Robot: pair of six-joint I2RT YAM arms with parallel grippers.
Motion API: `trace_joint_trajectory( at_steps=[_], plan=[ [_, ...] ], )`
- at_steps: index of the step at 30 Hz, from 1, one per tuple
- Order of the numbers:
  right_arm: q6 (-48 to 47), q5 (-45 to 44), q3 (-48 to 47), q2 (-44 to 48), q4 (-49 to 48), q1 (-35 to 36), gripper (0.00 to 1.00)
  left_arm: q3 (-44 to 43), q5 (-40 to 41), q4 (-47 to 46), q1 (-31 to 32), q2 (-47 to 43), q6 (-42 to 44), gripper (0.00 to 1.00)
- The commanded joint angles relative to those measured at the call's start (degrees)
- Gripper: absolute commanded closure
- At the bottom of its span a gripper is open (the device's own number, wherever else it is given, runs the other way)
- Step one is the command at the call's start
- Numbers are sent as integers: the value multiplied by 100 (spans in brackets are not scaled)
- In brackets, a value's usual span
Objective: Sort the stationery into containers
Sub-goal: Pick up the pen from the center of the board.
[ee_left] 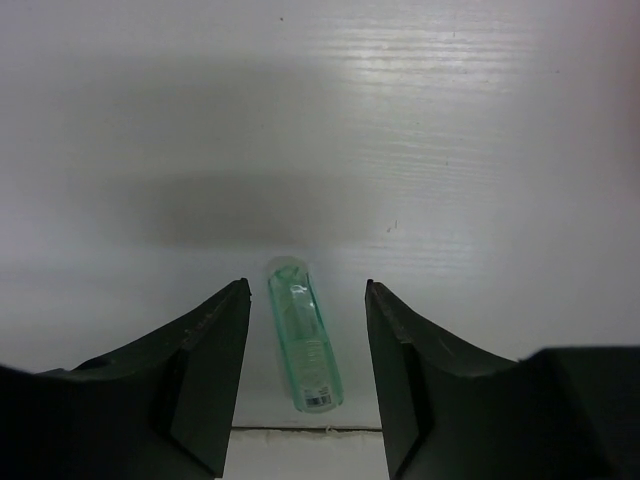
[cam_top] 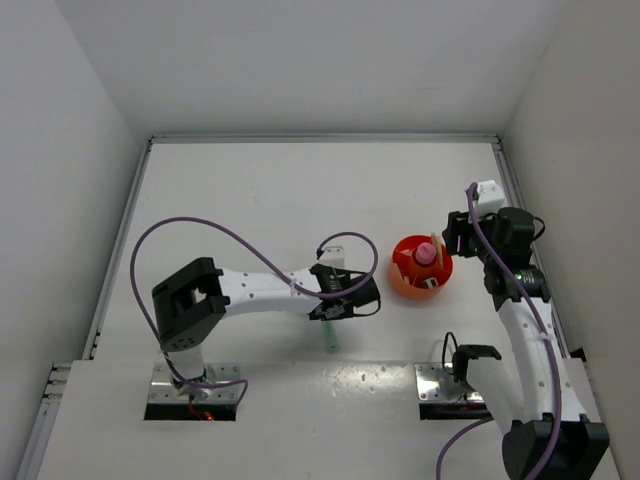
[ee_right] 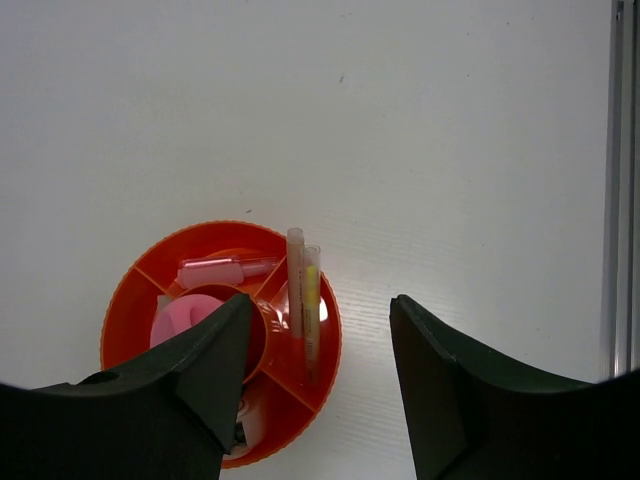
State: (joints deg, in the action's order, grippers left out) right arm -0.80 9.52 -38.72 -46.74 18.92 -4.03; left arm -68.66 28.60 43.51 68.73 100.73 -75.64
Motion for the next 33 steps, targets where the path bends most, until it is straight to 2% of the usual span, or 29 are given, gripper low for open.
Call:
trace_joint_trajectory(
  at_steps=[1,9,29,33],
  plan=[
    [18,-29,-162,86,-143,-27,42,-270,-83,527,140,201,-706,45],
    [18,-29,-162,139,-143,-27,42,-51,-354,528,255,228,-1479,40],
    [18,-134,-162,244,-143,-27,42,344,-628,-105,150,457,-1480,40],
    [18,-134,-109,244,-143,-27,42,406,-689,-175,150,518,-1480,48]
  ],
)
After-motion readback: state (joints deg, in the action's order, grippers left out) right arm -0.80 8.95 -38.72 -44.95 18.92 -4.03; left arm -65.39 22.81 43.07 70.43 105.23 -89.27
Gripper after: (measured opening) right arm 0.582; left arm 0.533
